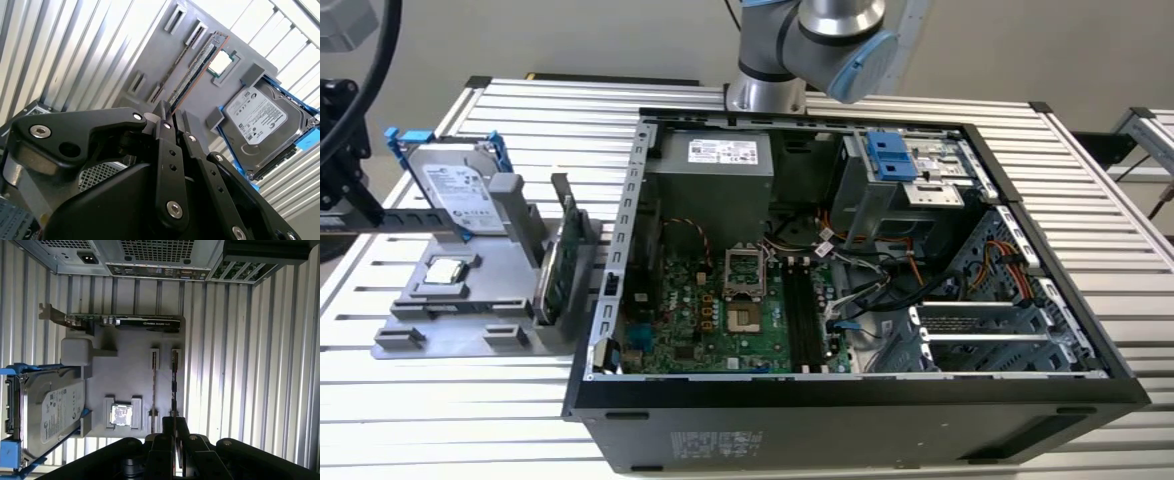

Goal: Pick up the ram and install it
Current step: 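Pick up the ram and move it above insertion slot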

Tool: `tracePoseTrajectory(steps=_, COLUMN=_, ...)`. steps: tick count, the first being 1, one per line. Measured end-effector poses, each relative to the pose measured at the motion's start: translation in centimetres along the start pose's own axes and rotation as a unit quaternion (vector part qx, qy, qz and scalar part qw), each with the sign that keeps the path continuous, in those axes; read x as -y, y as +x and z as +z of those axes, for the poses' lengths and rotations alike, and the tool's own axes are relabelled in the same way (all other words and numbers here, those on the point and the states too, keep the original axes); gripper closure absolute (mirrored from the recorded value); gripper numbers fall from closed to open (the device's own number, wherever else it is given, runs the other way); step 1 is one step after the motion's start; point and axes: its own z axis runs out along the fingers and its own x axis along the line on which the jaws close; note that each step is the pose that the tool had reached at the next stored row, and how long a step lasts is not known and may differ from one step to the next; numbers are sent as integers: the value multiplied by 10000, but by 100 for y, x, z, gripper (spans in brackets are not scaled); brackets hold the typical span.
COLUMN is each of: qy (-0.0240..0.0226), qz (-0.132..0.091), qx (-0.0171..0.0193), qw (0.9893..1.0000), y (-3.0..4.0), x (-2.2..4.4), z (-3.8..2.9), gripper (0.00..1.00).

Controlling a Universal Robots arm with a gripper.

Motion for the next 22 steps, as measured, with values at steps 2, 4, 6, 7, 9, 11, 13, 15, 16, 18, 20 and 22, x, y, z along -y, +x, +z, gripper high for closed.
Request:
tracePoseTrajectory(steps=2, qy=-1, qz=0, qx=0, qw=10000, y=0, x=0, z=-8, gripper=100)
tracePoseTrajectory(steps=4, qy=1, qz=0, qx=0, qw=10000, y=0, x=0, z=-17, gripper=100)
tracePoseTrajectory(steps=6, qy=1, qz=0, qx=0, qw=10000, y=0, x=-1, z=-25, gripper=100)
tracePoseTrajectory(steps=7, qy=0, qz=0, qx=0, qw=10000, y=0, x=-1, z=-29, gripper=100)
tracePoseTrajectory(steps=9, qy=0, qz=0, qx=0, qw=10000, y=0, x=-1, z=-36, gripper=100)
tracePoseTrajectory(steps=11, qy=0, qz=0, qx=0, qw=10000, y=0, x=-1, z=-44, gripper=100)
tracePoseTrajectory(steps=13, qy=0, qz=0, qx=0, qw=10000, y=0, x=-2, z=-51, gripper=100)
tracePoseTrajectory(steps=15, qy=0, qz=0, qx=0, qw=10000, y=0, x=-2, z=-58, gripper=100)
tracePoseTrajectory(steps=16, qy=0, qz=0, qx=0, qw=10000, y=0, x=-2, z=-61, gripper=100)
tracePoseTrajectory(steps=18, qy=0, qz=0, qx=0, qw=10000, y=0, x=-2, z=-68, gripper=100)
tracePoseTrajectory(steps=20, qy=0, qz=0, qx=0, qw=10000, y=0, x=-3, z=-76, gripper=100)
tracePoseTrajectory(steps=22, qy=0, qz=1, qx=0, qw=10000, y=0, x=-3, z=-84, gripper=100)
